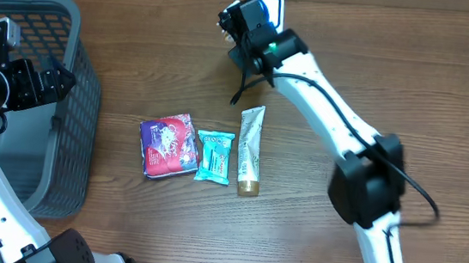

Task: Scan the item barcode
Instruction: 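Carry the carton right and lay it on the table's right side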

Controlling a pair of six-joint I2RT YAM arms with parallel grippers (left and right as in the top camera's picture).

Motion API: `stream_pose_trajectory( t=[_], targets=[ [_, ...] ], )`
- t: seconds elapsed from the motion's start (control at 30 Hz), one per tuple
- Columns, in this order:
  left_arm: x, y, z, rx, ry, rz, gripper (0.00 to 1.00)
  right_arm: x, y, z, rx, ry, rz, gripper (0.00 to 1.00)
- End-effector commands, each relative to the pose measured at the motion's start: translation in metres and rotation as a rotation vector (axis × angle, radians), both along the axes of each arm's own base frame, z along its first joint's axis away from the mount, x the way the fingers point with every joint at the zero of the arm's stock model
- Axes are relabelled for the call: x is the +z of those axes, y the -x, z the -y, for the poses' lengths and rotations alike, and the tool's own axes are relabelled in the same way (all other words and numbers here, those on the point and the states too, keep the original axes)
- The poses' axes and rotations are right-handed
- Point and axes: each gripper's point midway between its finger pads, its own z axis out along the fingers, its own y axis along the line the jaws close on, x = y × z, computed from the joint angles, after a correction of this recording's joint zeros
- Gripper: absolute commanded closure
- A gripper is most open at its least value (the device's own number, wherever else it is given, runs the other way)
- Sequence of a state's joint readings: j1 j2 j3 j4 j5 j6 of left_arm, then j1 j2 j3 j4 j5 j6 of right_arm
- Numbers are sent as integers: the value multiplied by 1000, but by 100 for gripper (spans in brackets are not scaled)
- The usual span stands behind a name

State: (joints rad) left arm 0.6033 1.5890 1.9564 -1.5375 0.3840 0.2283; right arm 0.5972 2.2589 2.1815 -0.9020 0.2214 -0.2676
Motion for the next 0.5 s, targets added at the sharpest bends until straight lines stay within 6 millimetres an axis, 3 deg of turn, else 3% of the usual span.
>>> stream_pose_trajectory(
  t=[0.0, 0.1, 0.2, 0.33, 0.47],
  targets=[
    [-1, -1, -1, -4, -2, -4, 0, 140, 45, 8, -64, -324, 71, 96],
    [-1, -1, -1, -4, -1, -4, 1, 155, 76, 38, -174, -409, -52, 96],
    [-1, -1, -1, -3, -2, -4, 0, 154, 99, 82, -333, -448, -183, 96],
    [-1, -1, -1, -4, -2, -4, 1, 129, 121, 143, -540, -435, -384, 96],
    [-1, -1, -1, -4, -2, -4, 0, 97, 119, 197, -741, -449, -487, 96]
  ],
)
